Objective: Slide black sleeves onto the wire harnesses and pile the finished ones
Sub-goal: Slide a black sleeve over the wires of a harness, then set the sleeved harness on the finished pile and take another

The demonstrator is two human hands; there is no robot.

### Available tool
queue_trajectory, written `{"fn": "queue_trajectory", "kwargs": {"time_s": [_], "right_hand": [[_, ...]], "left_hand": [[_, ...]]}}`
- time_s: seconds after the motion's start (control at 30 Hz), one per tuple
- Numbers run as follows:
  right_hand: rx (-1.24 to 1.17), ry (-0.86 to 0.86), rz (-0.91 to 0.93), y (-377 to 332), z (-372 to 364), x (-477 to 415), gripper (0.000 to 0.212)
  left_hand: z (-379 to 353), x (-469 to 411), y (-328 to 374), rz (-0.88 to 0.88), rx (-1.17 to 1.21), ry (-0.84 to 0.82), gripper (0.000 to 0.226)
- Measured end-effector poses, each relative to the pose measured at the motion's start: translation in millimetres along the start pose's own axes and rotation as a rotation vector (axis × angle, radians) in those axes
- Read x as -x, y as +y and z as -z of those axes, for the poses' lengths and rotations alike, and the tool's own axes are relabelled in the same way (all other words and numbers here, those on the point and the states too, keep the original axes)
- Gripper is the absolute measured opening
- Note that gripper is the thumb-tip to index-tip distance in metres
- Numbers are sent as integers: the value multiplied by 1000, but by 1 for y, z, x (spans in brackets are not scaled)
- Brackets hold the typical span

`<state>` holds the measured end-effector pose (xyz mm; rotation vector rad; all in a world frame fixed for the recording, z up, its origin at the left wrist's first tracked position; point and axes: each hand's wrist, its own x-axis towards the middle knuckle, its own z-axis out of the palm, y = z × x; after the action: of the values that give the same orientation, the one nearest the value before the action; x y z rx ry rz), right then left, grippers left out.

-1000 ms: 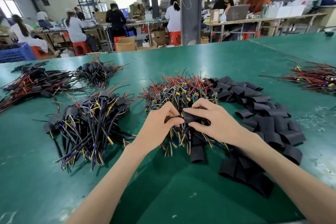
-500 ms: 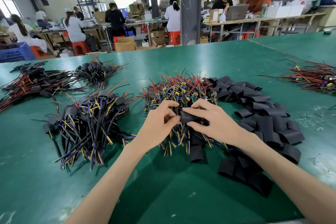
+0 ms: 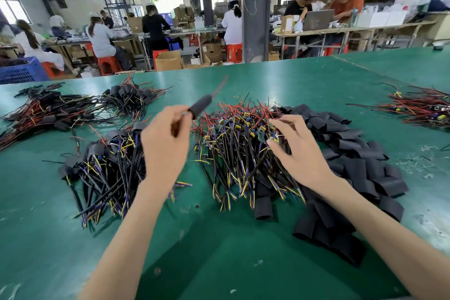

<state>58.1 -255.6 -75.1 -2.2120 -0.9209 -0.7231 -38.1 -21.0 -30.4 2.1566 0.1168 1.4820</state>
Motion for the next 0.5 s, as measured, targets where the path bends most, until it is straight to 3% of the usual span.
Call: {"fn": "queue_trajectory", "kwargs": {"time_s": [0.1,0.2,0.4,0.5], "right_hand": [[78,5,-71,6,-1,-1,36],[165,15,-122,13,-3,-1,30],[346,-48,-286,32,-4,-4,28],[383,-59,-345,36,-3,-4,26]], "left_hand": [[17,-14,-21,-60,-195,191,14],[31,-22,-45,-46,-346,253,18],[43,-17,-86,221,-627,33,22],[41,-13,-89,321,-699,15,20]]}}
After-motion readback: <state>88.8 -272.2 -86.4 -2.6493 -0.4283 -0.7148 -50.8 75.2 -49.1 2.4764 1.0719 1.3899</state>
